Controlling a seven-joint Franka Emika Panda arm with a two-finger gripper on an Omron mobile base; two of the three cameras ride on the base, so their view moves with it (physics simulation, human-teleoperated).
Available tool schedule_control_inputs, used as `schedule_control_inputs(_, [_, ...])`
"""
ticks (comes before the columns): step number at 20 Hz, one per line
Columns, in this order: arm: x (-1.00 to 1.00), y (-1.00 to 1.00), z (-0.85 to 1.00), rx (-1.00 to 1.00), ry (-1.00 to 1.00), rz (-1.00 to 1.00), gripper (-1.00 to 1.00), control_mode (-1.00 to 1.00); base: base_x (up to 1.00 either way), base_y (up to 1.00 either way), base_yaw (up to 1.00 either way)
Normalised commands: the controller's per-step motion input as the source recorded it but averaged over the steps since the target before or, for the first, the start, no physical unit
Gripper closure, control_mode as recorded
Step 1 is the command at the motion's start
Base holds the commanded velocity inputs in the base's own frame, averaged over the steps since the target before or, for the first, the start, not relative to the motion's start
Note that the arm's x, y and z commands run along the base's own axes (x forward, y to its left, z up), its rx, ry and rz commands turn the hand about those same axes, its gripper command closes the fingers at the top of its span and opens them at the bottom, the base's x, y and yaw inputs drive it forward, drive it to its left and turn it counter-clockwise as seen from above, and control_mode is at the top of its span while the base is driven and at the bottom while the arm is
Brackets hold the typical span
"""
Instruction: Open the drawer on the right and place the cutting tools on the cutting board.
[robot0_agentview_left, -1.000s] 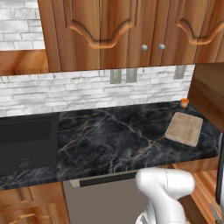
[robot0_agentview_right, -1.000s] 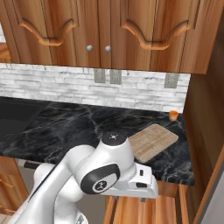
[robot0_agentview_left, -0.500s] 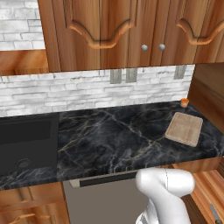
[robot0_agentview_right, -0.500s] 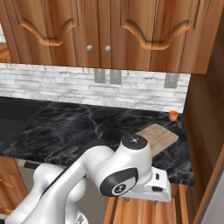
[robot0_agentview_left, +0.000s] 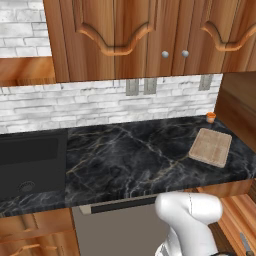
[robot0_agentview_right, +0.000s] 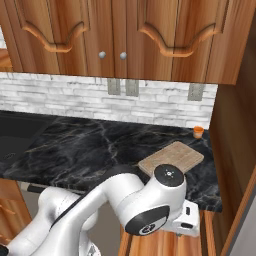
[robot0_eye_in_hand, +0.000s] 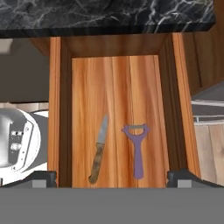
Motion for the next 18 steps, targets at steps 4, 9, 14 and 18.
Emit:
schedule_control_inputs(4, [0.00, 0.00, -0.54, 0.00, 0.00, -0.03, -1.00, -1.00, 0.00, 0.00, 0.00])
schedule_control_inputs(9, [0.01, 0.00, -0.42, -0.09, 0.00, -0.02, -1.00, -1.00, 0.00, 0.00, 0.00])
schedule_control_inputs(14, [0.00, 0.00, -0.48, -0.08, 0.01, -0.01, -1.00, -1.00, 0.00, 0.00, 0.00])
schedule_control_inputs(18, [0.00, 0.00, -0.37, -0.07, 0.15, 0.00, -1.00, -1.00, 0.00, 0.00, 0.00])
